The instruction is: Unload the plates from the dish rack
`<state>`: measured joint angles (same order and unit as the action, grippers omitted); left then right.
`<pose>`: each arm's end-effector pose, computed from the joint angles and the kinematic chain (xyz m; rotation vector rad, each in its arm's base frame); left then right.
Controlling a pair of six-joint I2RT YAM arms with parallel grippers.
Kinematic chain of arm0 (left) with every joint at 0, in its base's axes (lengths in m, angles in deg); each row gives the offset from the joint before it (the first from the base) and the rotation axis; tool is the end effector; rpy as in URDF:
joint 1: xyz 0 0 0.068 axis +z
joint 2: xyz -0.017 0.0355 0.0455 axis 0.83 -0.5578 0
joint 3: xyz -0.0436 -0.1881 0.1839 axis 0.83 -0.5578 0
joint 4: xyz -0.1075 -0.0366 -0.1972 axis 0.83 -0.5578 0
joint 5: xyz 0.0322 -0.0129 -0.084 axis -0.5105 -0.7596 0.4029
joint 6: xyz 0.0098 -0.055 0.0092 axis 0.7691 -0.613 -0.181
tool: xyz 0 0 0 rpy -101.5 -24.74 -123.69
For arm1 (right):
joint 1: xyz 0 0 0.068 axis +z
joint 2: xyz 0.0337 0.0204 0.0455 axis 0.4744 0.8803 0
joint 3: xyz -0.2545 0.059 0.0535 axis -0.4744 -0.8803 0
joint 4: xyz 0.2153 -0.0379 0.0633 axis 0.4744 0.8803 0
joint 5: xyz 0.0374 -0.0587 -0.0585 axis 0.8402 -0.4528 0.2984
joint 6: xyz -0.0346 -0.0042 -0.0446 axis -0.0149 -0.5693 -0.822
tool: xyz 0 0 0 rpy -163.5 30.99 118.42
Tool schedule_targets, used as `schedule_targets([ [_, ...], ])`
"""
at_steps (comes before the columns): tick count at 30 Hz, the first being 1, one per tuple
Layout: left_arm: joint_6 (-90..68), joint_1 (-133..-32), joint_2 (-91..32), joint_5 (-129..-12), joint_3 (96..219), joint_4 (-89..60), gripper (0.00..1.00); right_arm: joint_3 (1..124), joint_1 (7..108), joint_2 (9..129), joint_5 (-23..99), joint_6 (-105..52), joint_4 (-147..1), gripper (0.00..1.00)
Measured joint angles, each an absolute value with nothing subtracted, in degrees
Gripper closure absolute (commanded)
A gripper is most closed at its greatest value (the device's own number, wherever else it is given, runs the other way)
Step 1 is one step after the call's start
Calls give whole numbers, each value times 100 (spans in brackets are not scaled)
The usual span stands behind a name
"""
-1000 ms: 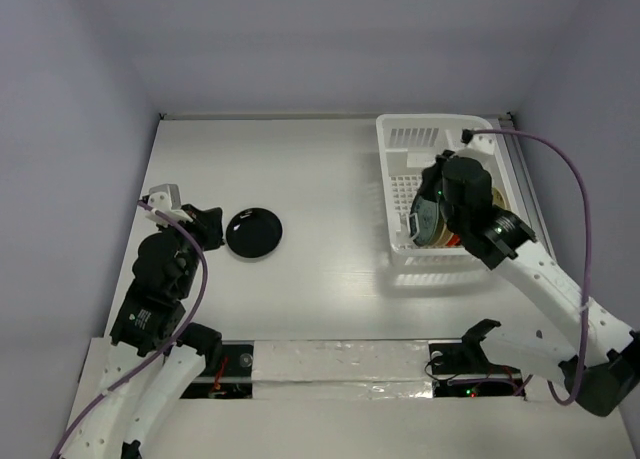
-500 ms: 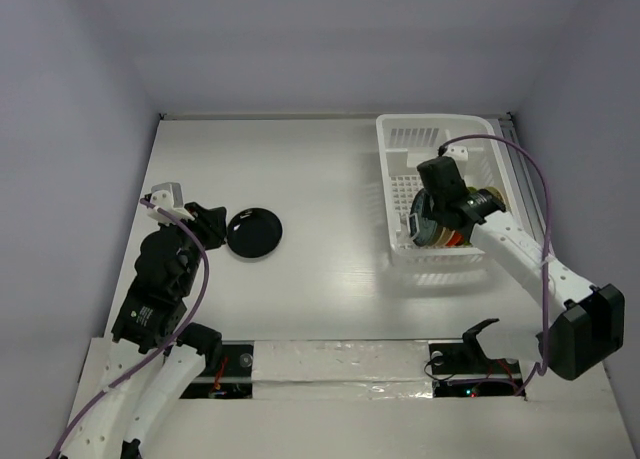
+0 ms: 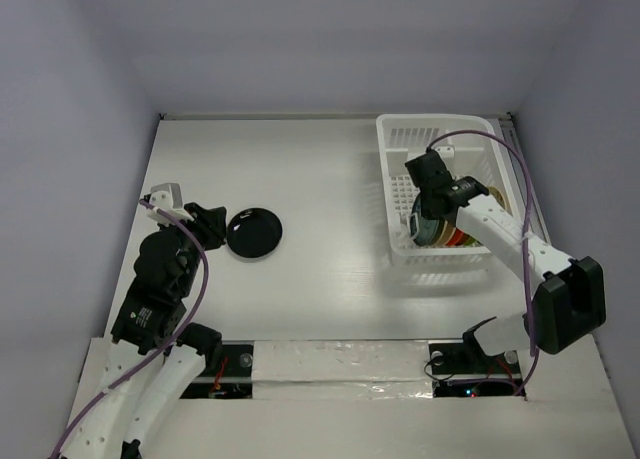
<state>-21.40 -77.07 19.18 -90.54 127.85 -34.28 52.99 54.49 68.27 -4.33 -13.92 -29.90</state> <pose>0.0822 -0.0227 0.3422 -0.1840 1.5937 -0.4241 0.2341 0.0898 0.2836 0.0683 2.3801 -0.4254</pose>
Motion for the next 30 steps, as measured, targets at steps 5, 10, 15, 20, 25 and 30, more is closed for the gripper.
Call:
schedule_targets([
  [5,-2138,-7707,1933,-9030,12785,-3430,80,5478,5482,6838,-529,-1516,-2723,100],
  [10,-2140,-7707,1964,-9008,12785,-3430,80,5717,5692,6849,-780,-1676,-2415,100],
  [15,-2140,-7707,1990,-8988,12785,-3430,79,6230,5943,6866,-1279,-1811,-2111,100],
  [20,-2140,-7707,1992,-8975,12785,-3430,79,6691,6155,6812,-1502,-1783,-2039,100],
  [25,-2140,-7707,1994,-8975,12785,-3430,76,7115,6444,6444,-1685,-1678,-2026,100],
  [30,-2140,-7665,1994,-8975,12785,-3430,70,7227,7067,5931,-1185,-1623,-2872,100],
])
